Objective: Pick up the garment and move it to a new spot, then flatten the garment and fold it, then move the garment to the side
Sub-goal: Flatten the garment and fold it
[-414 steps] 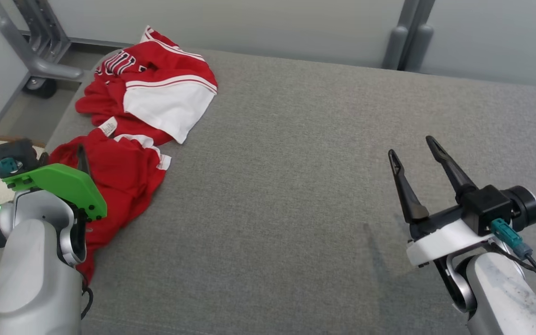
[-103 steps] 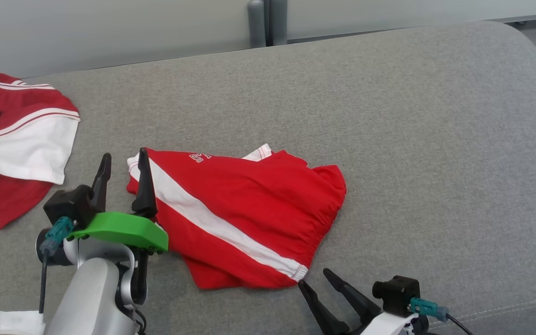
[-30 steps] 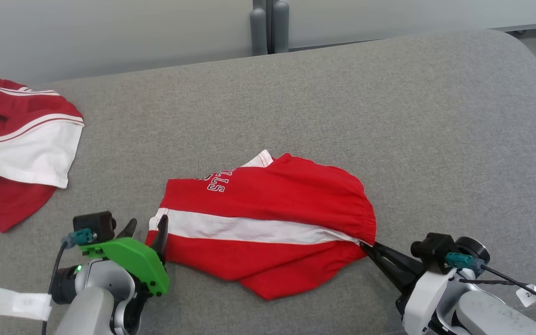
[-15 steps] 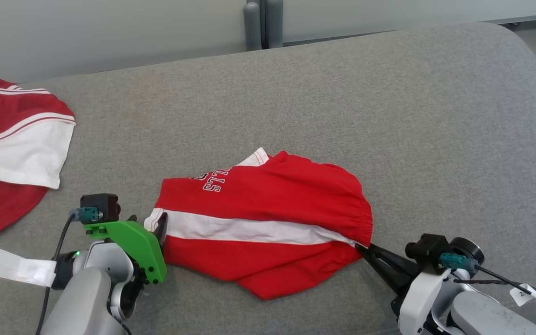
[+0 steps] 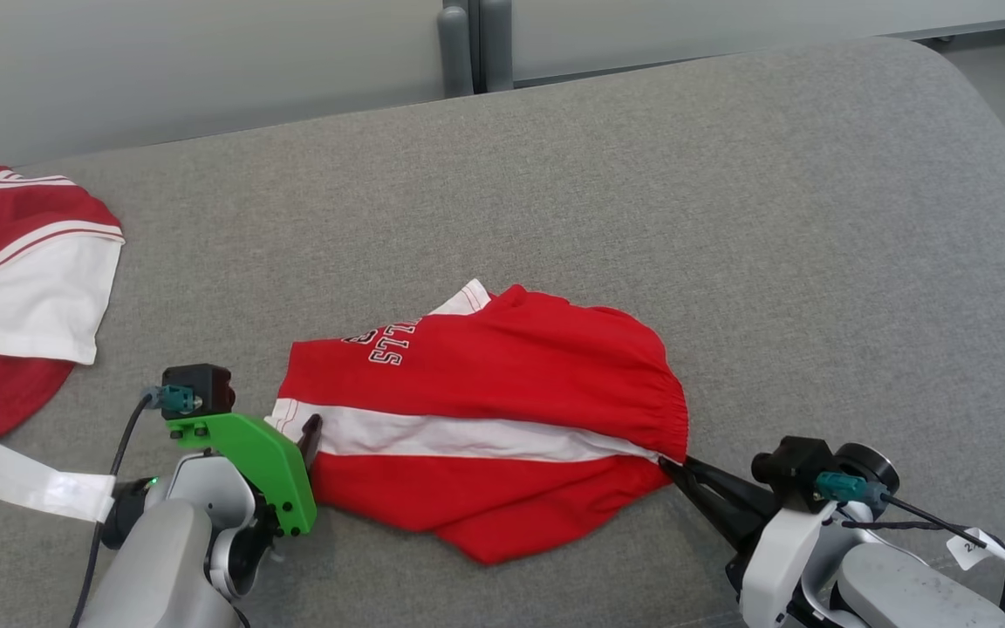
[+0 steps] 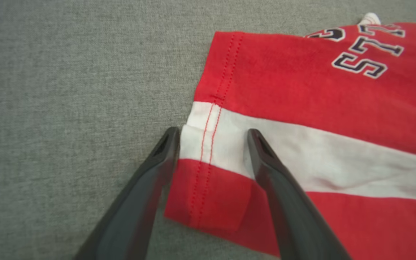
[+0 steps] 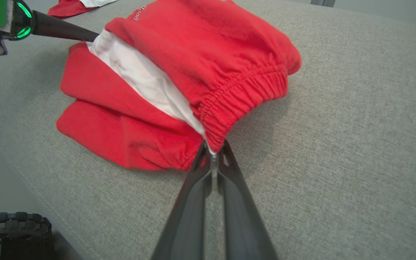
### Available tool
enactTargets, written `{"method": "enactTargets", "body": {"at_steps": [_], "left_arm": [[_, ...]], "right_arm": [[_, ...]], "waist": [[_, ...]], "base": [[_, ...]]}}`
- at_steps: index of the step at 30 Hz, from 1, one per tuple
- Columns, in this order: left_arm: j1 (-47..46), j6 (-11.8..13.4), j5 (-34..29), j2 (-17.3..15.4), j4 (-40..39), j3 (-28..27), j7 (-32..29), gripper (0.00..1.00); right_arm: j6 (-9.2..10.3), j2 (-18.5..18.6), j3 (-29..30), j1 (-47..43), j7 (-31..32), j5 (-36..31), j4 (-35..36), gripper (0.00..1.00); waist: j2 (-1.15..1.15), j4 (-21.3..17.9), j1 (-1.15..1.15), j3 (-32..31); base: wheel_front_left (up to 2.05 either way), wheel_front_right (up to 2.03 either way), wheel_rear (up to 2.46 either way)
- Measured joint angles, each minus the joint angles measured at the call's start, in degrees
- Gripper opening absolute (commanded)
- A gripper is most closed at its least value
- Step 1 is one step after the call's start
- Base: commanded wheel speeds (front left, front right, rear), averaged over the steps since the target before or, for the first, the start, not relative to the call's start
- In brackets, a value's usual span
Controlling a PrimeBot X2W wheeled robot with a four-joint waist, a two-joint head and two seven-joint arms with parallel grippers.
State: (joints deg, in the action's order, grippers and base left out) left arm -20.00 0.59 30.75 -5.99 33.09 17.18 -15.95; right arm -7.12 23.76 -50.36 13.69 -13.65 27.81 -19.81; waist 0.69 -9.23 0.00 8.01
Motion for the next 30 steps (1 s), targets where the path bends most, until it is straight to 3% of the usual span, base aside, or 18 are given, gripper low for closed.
{"method": "enactTargets", "body": {"at_steps": [1, 3, 4, 13, 20, 30], "left_arm": [[-0.09, -0.18, 0.34, 0.13, 0.03, 0.0, -0.21, 0.58], [-0.16, -0.6, 0.37, 0.36, 0.36, 0.26, -0.23, 0.27], [-0.19, -0.71, 0.37, 0.52, 0.42, 0.34, -0.21, 0.03], [-0.33, -1.2, 0.78, 1.13, -0.37, -0.74, 4.0, 0.0], [-0.3, -2.7, 4.09, 2.16, -4.16, -3.87, 10.78, 0.0], [1.75, -5.7, 10.62, 3.69, -15.12, -8.42, 24.47, 0.0]], "right_arm": [[0.0, -0.03, -0.02, 0.03, 0.0, 0.0, -0.02, 0.0], [0.0, -0.09, -0.21, 0.03, 0.0, 0.01, -0.16, 0.0], [0.0, -0.1, -0.29, 0.03, -0.01, 0.03, -0.26, 0.0], [0.0, -0.2, -0.16, 0.03, -0.03, 0.47, -1.02, 0.0], [0.74, -0.33, 4.43, 0.2, -0.52, 2.34, -0.52, 0.0], [2.18, -0.96, 15.3, 4.64, -0.6, 4.6, 11.46, 0.0]], "waist": [[0.0, -0.05, 0.0, -0.03], [0.0, -0.12, 0.0, -0.1], [0.0, -0.15, 0.0, -0.13], [0.0, 0.0, 0.0, -0.72], [0.0, 1.19, 0.0, -1.46], [0.0, 1.91, 0.0, -2.2]], "base": [[0.0, 0.0, 0.0], [0.0, 0.0, 0.0], [0.0, 0.0, 0.0], [0.0, 0.0, 0.0], [0.0, 0.0, 0.0], [0.0, 0.0, 0.0]]}}
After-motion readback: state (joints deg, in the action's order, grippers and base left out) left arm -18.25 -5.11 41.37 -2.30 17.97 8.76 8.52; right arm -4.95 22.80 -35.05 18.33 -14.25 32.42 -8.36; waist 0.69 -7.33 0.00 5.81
